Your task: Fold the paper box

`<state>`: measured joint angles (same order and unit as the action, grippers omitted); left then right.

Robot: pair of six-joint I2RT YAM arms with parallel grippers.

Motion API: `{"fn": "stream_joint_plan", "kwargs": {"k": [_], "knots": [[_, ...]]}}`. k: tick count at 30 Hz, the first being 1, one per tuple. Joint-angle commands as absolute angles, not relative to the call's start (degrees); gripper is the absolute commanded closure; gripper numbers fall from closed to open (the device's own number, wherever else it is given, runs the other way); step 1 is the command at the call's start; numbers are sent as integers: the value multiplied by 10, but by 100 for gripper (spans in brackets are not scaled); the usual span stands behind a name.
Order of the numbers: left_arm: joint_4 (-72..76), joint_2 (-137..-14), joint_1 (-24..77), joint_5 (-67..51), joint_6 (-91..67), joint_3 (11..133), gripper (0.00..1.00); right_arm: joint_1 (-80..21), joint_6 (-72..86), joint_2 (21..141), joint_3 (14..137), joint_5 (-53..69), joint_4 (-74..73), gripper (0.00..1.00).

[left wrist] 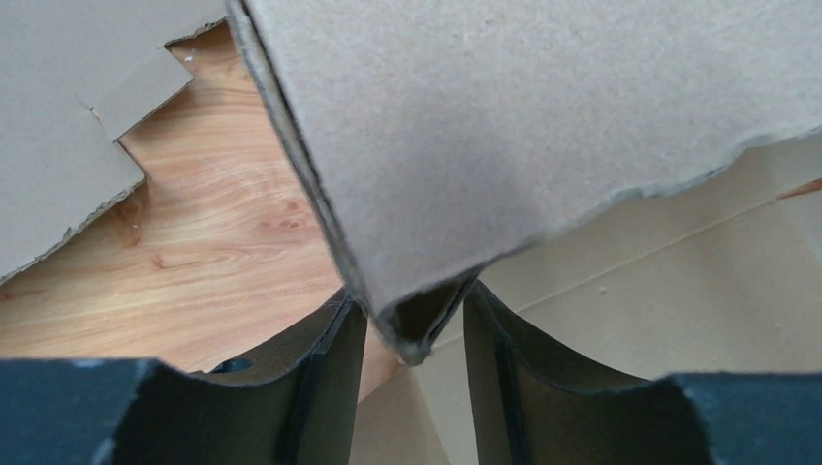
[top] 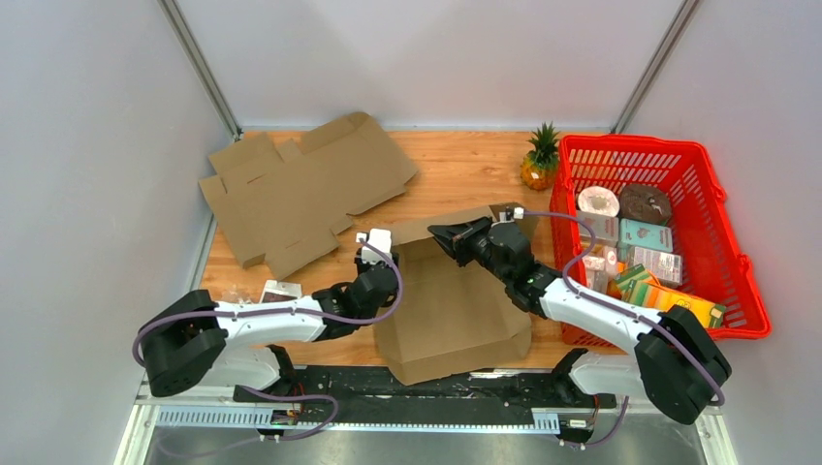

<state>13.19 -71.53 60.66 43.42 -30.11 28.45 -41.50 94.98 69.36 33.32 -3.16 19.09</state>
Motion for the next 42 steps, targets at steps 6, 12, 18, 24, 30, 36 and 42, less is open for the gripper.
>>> {"fn": "stream_joint_plan", "kwargs": {"k": [6,12,18,24,30,36,42], "knots": [[79,-783,618,518,-364,365,60,-416,1021,718,357,48,219,99],[-92,-837,622,614,-457,443,72,-414,1022,722,363,47,210,99],[20,-810,622,541,-427,379,53,-410,1020,718,361,47,212,99],[-60,-833,613,629,-502,424,66,-411,1023,702,354,47,208,99],[-457,-952,600,729,-783,602,100,-412,1045,700,352,42,202,99],[-537,-1004,600,737,-806,652,100,-413,1040,699,359,41,187,89],[-143,-883,593,633,-492,477,100,-390,850,672,348,24,186,42]]}}
